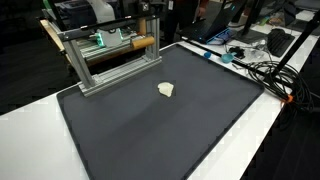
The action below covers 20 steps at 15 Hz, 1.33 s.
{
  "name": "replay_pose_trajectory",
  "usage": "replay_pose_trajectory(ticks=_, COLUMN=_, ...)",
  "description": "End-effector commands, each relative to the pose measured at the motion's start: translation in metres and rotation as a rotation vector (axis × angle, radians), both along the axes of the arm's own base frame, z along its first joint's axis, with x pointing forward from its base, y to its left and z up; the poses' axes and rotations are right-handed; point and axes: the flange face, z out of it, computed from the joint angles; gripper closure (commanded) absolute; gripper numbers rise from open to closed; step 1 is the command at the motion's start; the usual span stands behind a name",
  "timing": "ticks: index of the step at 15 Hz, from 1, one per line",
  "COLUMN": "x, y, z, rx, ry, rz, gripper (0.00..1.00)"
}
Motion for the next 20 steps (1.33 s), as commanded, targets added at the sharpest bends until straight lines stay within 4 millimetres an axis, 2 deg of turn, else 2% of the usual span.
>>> replay_pose_trajectory(ticks=1, x=-0.023, y=0.0, z=0.007, rx=0.025, ry=-0.019, rz=-0.009, gripper=0.78)
replay_pose_trajectory(ticks=10, x=-0.056, y=-0.003, z=-0.008, rx=0.064, ry=0.021, rz=0.022, gripper=0.78)
replay_pose_trajectory(ticks=11, x=-0.056, y=-0.001, z=-0.012, rx=0.064, ry=0.041, rz=0.032, gripper=0.28)
replay_pose_trajectory(ticks=13, x=-0.056, y=0.002, z=-0.016, rx=0.066, ry=0.063, rz=0.046, gripper=0.2)
replay_pose_trajectory(ticks=16, x=-0.056, y=0.008, z=-0.016, rx=0.066, ry=0.077, rz=0.06, gripper=0.01)
replay_pose_trajectory(ticks=20, x=-0.07, y=-0.001, z=0.005, rx=0.062, ry=0.032, rz=0.004, gripper=0.0)
